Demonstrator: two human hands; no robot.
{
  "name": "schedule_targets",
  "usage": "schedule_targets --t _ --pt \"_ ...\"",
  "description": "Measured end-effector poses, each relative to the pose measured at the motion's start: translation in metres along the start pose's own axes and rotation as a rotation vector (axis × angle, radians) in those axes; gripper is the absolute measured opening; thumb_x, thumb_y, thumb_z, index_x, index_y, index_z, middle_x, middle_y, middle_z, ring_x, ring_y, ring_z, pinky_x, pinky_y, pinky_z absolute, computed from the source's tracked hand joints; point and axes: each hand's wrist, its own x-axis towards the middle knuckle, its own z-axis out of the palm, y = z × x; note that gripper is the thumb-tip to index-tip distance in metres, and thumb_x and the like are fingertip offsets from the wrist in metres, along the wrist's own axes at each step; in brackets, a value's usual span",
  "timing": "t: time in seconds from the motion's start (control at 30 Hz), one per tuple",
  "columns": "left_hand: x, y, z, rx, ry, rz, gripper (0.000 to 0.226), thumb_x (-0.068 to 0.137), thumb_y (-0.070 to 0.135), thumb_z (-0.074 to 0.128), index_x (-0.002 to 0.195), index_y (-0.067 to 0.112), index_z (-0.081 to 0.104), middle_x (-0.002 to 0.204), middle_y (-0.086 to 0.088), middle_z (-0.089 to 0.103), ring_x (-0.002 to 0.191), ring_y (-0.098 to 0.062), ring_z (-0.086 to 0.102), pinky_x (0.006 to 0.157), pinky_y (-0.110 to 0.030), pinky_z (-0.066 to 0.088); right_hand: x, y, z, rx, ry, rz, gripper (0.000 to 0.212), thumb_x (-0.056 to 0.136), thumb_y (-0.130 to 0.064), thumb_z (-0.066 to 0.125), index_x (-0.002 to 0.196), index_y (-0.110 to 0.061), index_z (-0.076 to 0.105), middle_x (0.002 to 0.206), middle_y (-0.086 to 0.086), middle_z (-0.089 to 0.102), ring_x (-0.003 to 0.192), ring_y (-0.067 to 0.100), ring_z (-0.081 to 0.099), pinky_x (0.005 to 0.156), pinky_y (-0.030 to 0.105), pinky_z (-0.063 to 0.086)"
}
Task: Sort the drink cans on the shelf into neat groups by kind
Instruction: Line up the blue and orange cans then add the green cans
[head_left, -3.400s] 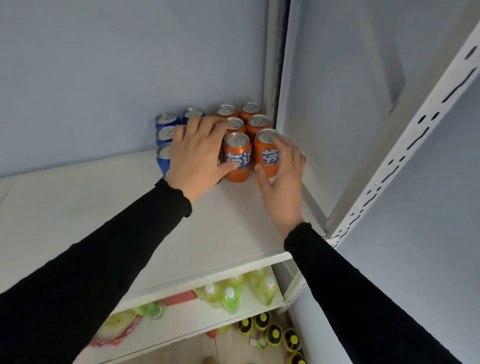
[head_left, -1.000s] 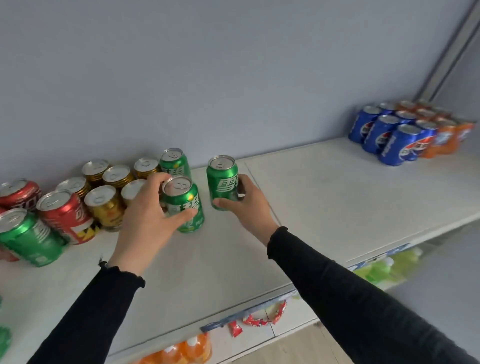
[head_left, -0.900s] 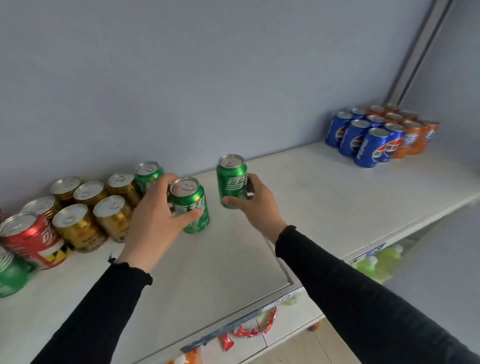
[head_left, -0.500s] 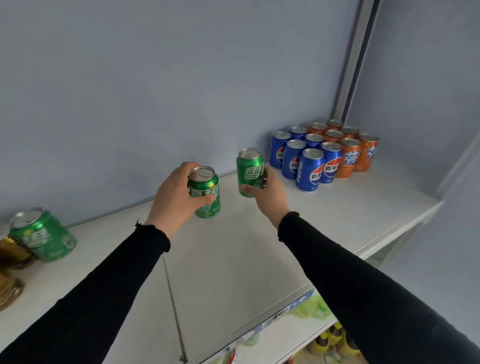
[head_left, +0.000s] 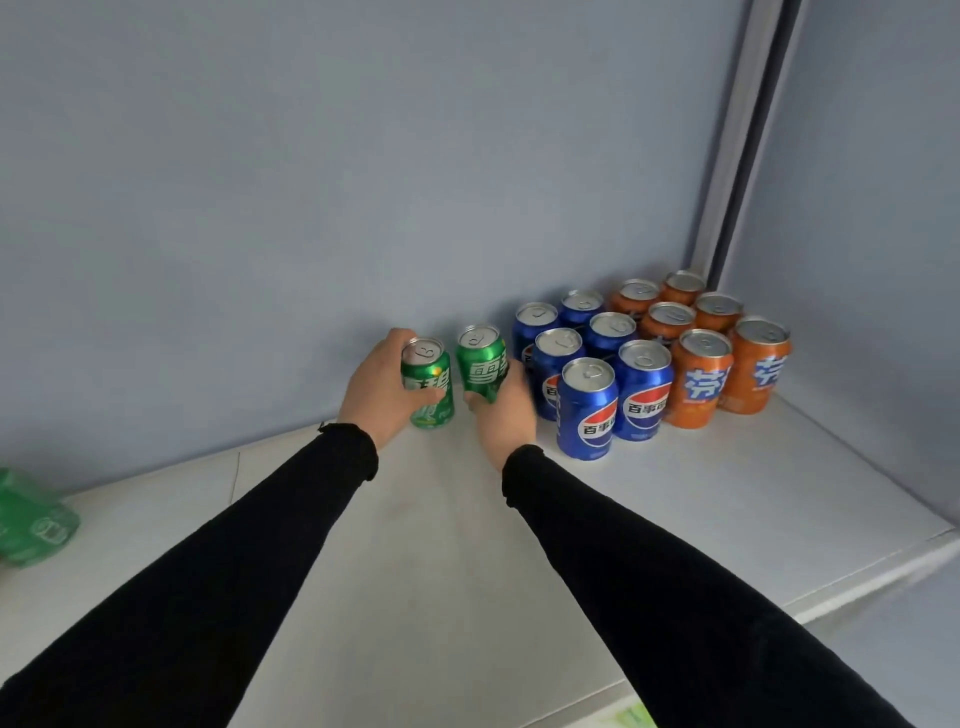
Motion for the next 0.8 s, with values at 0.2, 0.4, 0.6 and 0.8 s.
schedule_targets --t 0.2,0.4,0.6,0.8 --pt "0.011 -0.002 0.014 0.021 0.027 -0.044 0.064 0.069 0.027 0.084 0.120 0.028 0.046 0.116 0.002 0.059 0.103 -0.019 0.061 0.089 -0.044 0.053 0.012 0.007 0.003 -0.046 0.000 -0.017 0.061 0.079 -0.017 0.076 0.133 -0.015 0.046 0.130 0.005 0.058 0.124 0.022 0.054 0.107 0.044 0.045" --pt "0.011 0.000 0.017 -0.030 -0.027 -0.102 0.078 0.072 0.023 0.084 0.136 0.027 0.039 0.129 0.000 0.057 0.112 -0.020 0.061 0.096 -0.045 0.053 0.012 0.006 0.003 -0.046 -0.017 -0.057 0.054 0.081 -0.021 0.074 0.127 -0.016 0.047 0.125 0.005 0.060 0.119 0.022 0.057 0.106 0.044 0.046" --pt "-0.027 0.000 0.005 -0.073 0.005 -0.157 0.092 0.083 0.028 0.079 0.153 0.023 0.021 0.151 -0.004 0.042 0.136 -0.018 0.043 0.112 -0.039 0.039 -0.043 -0.013 -0.028 0.026 -0.031 -0.162 0.081 0.088 -0.009 0.068 0.155 -0.013 0.024 0.159 0.004 0.033 0.147 0.018 0.028 0.121 0.032 0.023" --pt "-0.108 -0.014 -0.043 0.223 0.033 -0.064 0.058 0.091 0.036 0.067 0.143 0.022 0.044 0.143 0.004 0.044 0.132 -0.014 0.039 0.105 -0.023 0.033 -0.101 -0.029 -0.024 -0.267 -0.248 -0.450 0.049 0.090 -0.013 0.067 0.137 -0.012 0.052 0.151 0.010 0.041 0.139 0.028 0.032 0.113 0.030 0.025"
